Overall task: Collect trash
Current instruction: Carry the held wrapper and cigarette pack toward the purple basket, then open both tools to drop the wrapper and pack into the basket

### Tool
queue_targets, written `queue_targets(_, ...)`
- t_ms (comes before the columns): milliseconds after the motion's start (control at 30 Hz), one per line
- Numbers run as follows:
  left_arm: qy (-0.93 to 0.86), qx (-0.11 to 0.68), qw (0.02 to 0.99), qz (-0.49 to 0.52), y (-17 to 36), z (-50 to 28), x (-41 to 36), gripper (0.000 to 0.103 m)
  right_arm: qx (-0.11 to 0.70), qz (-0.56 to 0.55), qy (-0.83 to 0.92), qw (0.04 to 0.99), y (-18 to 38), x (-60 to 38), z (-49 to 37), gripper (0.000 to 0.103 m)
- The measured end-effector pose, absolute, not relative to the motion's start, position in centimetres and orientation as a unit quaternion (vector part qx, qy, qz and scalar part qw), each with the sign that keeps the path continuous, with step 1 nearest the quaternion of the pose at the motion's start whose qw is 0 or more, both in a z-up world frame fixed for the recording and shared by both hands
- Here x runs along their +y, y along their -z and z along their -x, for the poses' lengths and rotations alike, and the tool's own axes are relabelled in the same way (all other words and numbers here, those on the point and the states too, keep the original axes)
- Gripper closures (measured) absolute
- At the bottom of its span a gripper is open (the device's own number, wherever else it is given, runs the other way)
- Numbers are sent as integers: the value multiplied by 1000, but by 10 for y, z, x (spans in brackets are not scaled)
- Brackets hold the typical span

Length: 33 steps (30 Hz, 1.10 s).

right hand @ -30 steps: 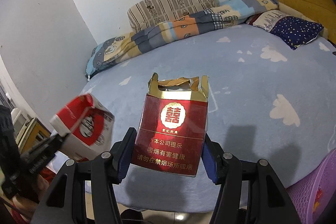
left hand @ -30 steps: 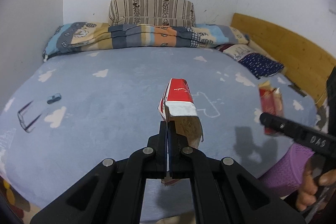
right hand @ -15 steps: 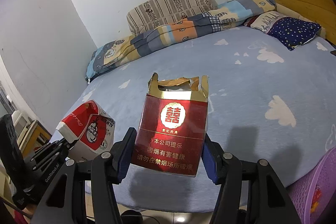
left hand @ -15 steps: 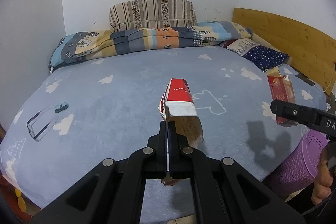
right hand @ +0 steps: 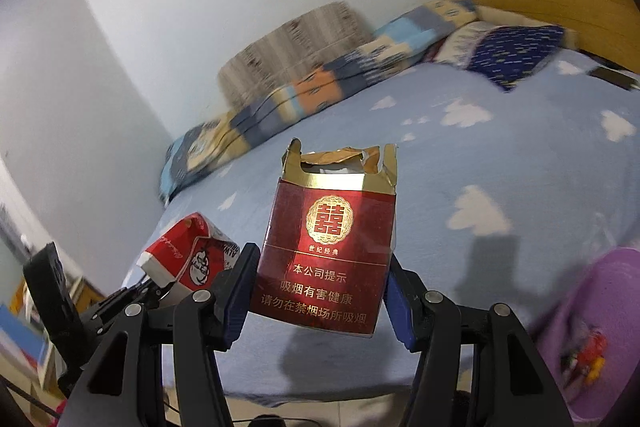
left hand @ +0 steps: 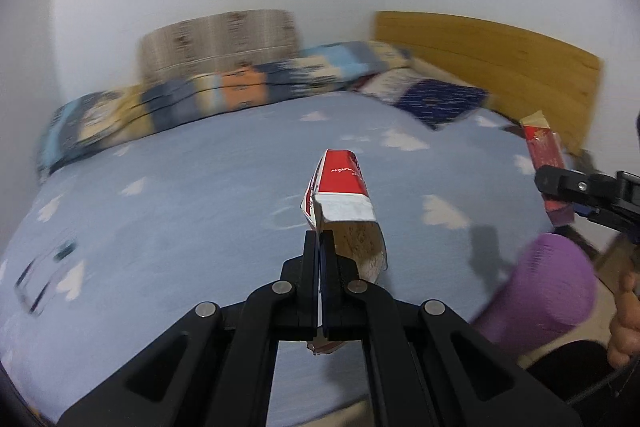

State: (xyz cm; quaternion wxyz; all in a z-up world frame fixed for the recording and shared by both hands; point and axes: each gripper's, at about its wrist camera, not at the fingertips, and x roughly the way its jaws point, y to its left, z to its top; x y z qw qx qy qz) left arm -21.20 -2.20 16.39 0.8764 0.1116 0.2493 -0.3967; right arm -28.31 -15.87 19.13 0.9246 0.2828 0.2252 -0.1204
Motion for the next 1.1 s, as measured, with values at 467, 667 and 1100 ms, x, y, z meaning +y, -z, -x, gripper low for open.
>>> queue_targets(467, 644, 266, 689, -199, -161, 333, -210, 103, 185, -332, 303, 874, -181, -271, 476, 40)
queue_targets(667, 697, 287, 604, -257, -132, 371, -267, 102, 188, -364, 326, 852, -156, -296, 505, 40)
queue_targets(1100, 681, 286, 630, -240, -130, 368, -272, 60, 201, -391, 349, 828, -130, -317, 519, 37)
